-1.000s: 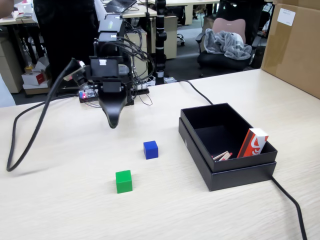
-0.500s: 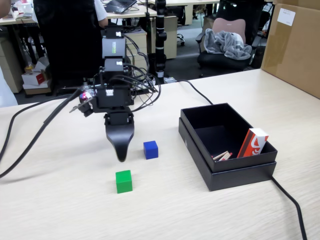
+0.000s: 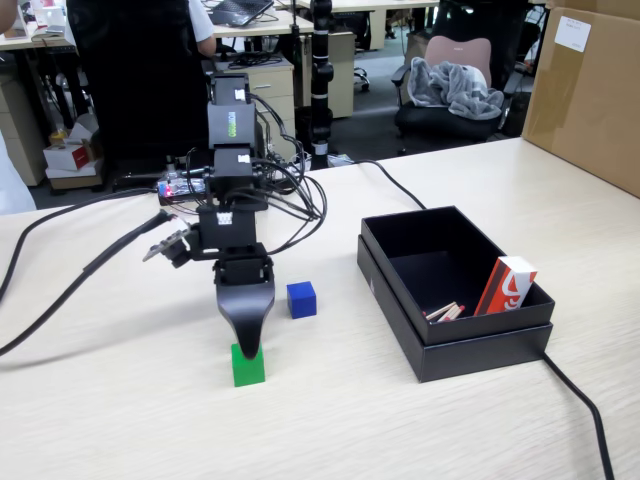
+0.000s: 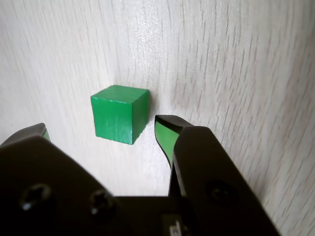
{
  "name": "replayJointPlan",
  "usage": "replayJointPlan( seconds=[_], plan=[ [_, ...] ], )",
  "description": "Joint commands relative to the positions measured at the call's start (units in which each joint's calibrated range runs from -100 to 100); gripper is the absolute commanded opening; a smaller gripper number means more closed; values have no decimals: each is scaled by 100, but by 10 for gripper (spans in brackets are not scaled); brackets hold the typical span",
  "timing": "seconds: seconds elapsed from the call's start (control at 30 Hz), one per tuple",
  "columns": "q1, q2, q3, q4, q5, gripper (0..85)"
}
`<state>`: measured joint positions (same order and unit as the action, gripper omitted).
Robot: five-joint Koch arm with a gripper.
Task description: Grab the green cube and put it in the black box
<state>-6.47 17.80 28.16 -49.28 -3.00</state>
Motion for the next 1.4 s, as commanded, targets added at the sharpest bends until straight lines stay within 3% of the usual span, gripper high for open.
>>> replayJointPlan(
  seconds=[0.0,0.73,1.0,1.13,1.2,1.37],
  plan=[
    [20,-19,557,-9,5,434],
    [-59,693,856,26,-5,432],
    [-83,716,847,138,0,152],
    [-83,704,838,190,-10,137],
    [-88,658,838,216,5,19],
    [-83,234,584,224,10,9]
  ],
)
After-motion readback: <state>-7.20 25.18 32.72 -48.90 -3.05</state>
